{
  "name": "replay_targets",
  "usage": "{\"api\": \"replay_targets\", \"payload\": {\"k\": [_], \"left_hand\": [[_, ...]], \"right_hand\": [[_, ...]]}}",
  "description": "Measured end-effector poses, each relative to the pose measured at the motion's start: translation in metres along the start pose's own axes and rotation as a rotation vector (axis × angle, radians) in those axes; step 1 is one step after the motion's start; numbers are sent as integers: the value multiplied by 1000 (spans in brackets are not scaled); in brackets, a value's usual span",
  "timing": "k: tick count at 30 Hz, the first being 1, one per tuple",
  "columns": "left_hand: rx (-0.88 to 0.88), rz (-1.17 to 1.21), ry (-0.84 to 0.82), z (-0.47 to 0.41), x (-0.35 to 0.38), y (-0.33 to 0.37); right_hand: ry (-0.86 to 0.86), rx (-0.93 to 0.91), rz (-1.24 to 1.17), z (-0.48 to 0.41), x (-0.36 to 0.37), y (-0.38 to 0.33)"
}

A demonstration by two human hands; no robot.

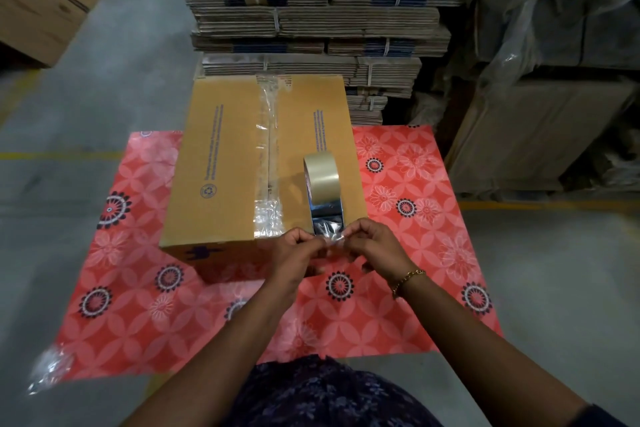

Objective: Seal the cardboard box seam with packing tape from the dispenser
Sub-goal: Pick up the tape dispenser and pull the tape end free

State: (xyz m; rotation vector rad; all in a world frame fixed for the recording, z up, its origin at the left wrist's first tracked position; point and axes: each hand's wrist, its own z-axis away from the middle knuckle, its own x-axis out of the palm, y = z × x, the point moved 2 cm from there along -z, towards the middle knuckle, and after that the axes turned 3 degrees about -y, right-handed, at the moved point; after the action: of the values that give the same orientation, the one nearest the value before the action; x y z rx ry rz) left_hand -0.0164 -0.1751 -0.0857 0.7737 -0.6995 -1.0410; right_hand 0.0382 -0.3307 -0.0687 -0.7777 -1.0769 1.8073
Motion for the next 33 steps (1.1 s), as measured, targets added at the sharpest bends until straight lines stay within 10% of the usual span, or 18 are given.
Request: {"api": "replay_targets", "payload": {"k": [33], "left_hand": [[17, 24, -31, 13, 13, -11]], "right_hand": [[-292, 96, 13, -4, -4, 6]]}}
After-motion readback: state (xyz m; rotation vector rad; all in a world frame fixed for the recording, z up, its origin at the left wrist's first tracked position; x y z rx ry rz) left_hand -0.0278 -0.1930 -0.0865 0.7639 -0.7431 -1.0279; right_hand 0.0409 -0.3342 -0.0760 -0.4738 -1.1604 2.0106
